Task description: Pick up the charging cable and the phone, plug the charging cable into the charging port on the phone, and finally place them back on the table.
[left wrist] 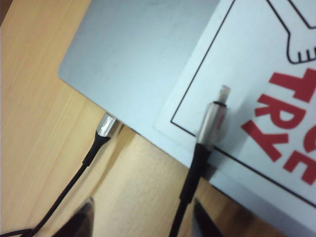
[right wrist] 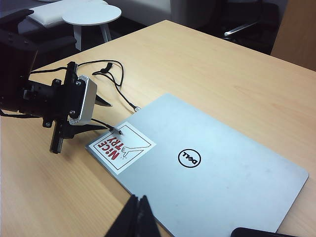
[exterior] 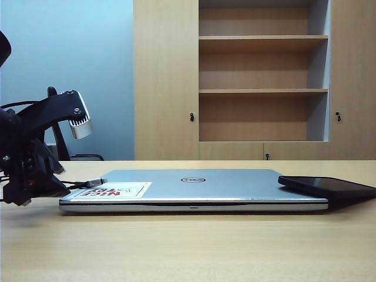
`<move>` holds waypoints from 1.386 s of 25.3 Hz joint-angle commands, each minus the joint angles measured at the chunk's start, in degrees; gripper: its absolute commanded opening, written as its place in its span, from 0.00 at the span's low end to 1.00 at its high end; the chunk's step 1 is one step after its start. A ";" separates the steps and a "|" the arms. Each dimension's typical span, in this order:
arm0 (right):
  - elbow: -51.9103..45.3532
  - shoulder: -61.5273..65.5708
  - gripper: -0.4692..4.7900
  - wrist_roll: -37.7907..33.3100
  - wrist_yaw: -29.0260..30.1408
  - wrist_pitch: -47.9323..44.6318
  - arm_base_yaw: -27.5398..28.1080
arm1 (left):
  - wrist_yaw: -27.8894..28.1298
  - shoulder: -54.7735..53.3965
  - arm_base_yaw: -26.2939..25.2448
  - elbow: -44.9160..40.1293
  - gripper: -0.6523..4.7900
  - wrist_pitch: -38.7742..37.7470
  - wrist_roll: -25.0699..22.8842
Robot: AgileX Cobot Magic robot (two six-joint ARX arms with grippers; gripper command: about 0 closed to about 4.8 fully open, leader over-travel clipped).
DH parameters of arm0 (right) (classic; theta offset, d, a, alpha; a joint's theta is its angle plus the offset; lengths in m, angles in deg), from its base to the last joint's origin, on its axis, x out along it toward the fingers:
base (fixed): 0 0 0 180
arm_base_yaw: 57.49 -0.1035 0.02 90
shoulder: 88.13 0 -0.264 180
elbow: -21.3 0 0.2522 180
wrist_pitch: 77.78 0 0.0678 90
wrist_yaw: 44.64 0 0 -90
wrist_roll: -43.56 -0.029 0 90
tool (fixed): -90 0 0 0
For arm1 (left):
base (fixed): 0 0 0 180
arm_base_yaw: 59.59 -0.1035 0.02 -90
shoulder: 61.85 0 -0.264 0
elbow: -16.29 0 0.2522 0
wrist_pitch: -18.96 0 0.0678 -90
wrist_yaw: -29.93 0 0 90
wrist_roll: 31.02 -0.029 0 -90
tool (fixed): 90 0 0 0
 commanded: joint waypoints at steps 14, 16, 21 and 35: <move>0.33 -0.11 0.08 0.17 0.24 -3.13 0.02 | -0.11 -2.73 -0.07 0.46 0.57 3.78 -0.20; 0.33 -0.11 0.08 0.17 0.24 -3.15 0.02 | -0.20 -3.02 -0.02 0.48 0.57 3.82 -0.20; 0.33 -0.13 0.08 0.17 0.24 -3.15 0.02 | -0.22 -3.89 -0.02 0.52 0.57 4.20 -0.20; 0.33 -0.11 0.08 0.17 0.22 -3.15 0.02 | -0.46 -3.69 3.23 0.70 0.11 4.04 0.70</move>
